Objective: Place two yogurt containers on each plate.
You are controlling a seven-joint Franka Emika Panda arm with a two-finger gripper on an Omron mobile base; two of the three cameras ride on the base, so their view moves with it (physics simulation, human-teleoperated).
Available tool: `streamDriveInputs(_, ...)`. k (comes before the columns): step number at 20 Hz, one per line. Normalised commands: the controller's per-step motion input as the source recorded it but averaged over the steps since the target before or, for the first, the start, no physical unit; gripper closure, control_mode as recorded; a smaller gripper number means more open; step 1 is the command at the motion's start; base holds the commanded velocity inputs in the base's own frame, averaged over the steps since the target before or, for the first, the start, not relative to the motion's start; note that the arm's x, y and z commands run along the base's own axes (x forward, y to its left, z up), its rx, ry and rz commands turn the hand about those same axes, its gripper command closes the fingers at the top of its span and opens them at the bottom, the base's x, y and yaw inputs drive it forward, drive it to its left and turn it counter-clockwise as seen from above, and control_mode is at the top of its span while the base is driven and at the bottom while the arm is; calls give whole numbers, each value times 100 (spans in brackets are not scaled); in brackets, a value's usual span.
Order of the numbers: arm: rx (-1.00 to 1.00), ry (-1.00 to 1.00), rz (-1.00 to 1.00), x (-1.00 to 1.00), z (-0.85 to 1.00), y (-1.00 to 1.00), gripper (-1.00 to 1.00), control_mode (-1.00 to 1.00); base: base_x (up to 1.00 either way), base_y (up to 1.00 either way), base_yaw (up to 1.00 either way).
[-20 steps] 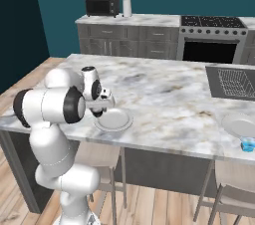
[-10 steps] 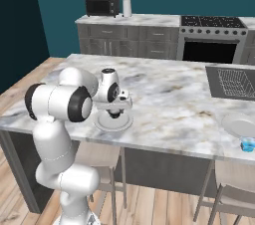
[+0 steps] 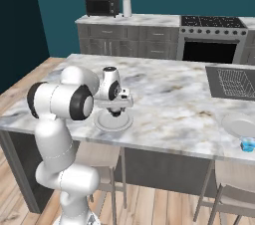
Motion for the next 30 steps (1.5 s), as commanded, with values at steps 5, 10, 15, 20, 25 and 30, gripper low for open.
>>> streamDriveInputs(5,0,0,0,0,14,0,-100,-100,0,0,0)
streamDriveInputs(10,5,-9,0,-12,44,56,-100,-100,0,0,0)
streamDriveInputs(15,3,-5,4,-4,8,100,-100,-100,0,0,0)
streamDriveInputs(20,0,0,11,0,0,100,-100,-100,0,0,0)
streamDriveInputs(25,0,2,3,-18,0,97,-100,-100,0,0,0)
streamDriveInputs(30,5,-1,0,-33,-15,55,-100,-100,0,0,0)
